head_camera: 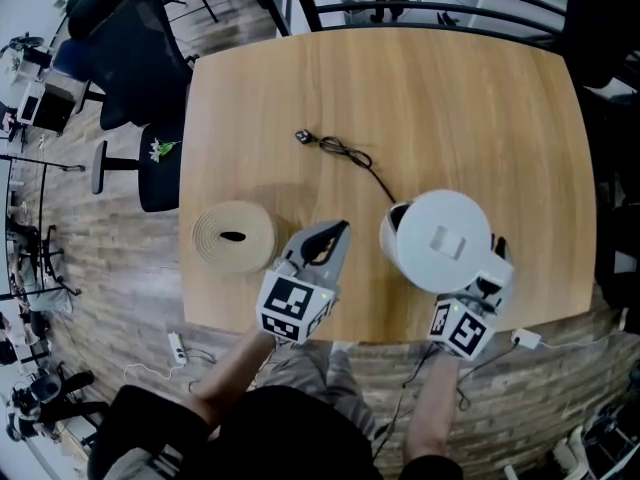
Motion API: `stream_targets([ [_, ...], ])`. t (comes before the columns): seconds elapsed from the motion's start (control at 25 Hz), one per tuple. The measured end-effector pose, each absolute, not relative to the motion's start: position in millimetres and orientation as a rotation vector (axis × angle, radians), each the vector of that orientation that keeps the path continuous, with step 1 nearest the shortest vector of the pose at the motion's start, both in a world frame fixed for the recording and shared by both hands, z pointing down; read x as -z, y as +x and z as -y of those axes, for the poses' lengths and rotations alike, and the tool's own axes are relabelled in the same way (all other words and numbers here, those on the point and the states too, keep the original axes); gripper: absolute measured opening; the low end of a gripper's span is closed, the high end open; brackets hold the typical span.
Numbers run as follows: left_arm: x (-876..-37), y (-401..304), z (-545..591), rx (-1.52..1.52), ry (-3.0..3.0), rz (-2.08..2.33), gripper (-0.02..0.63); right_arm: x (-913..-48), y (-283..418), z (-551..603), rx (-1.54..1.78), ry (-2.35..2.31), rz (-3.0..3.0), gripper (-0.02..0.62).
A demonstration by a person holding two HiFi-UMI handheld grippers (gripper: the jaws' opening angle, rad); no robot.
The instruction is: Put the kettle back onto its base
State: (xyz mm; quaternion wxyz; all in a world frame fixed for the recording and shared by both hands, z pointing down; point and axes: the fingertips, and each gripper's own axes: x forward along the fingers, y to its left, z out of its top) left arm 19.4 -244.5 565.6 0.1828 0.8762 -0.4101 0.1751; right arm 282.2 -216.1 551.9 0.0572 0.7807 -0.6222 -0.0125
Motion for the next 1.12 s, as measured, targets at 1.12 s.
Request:
stream_targets([
  [1.12,-557.6,7.6,230.8,-0.476,2.501,1.140,0.002,-564.7,276.1,196.9,-0.065,2.404,1.821,0.158],
])
